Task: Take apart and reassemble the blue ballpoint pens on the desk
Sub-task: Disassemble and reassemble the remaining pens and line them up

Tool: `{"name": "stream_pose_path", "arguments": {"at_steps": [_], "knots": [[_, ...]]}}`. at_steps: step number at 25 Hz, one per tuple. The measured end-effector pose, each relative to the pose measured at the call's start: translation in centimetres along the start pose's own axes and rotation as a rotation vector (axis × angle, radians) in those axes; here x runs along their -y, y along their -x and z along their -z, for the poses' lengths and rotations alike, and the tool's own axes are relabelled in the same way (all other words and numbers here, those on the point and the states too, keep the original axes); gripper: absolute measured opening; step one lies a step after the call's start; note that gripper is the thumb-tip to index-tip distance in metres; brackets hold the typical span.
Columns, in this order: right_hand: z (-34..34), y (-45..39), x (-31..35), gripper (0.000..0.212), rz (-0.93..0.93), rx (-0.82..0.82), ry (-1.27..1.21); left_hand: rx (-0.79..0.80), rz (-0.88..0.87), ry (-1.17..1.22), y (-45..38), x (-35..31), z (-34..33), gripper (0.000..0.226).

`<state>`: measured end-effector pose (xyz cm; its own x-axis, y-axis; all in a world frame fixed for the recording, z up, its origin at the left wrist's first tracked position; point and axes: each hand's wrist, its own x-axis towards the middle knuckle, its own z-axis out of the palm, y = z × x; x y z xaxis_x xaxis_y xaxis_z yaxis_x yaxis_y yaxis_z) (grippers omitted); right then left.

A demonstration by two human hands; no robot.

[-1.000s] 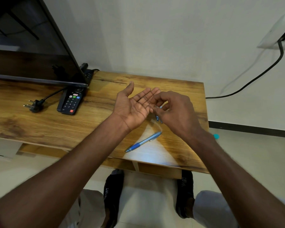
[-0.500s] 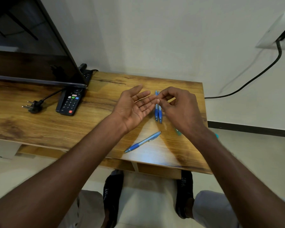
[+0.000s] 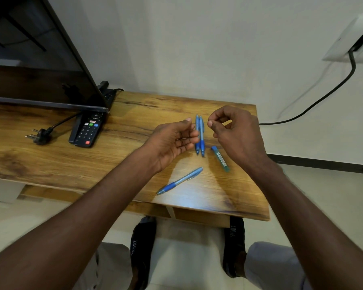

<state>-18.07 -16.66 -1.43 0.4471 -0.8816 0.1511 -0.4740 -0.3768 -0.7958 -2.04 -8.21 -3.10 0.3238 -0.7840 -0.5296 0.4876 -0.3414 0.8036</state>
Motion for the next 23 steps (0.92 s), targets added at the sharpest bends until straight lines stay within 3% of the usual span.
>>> {"name": "stream_pose_path", "arguments": {"at_steps": [5,9,11,14,23], "knots": [[0.08,0.04,0.07,0.003,-0.001,0.01,-0.001,-0.018,0.007,-0.019,0.25,0.0,0.02,0.014],[0.08,0.04,0.3,0.031,-0.073,0.025,-0.088,-0.005,0.048,0.016,0.31,-0.27,0.0,0.015],[-0.15,0.03,0.55,0.036,-0.153,0.073,-0.219,0.015,0.071,0.047,0.5,-0.47,-0.08,0.015],[-0.48,0.19,0.64,0.023,-0.22,0.123,-0.337,0.051,0.081,0.054,0.82,-0.47,-0.55,0.015],[-0.33,0.44,0.89,0.003,-0.22,0.103,-0.388,0.099,0.1,0.055,0.84,-0.17,-0.78,0.015]]}}
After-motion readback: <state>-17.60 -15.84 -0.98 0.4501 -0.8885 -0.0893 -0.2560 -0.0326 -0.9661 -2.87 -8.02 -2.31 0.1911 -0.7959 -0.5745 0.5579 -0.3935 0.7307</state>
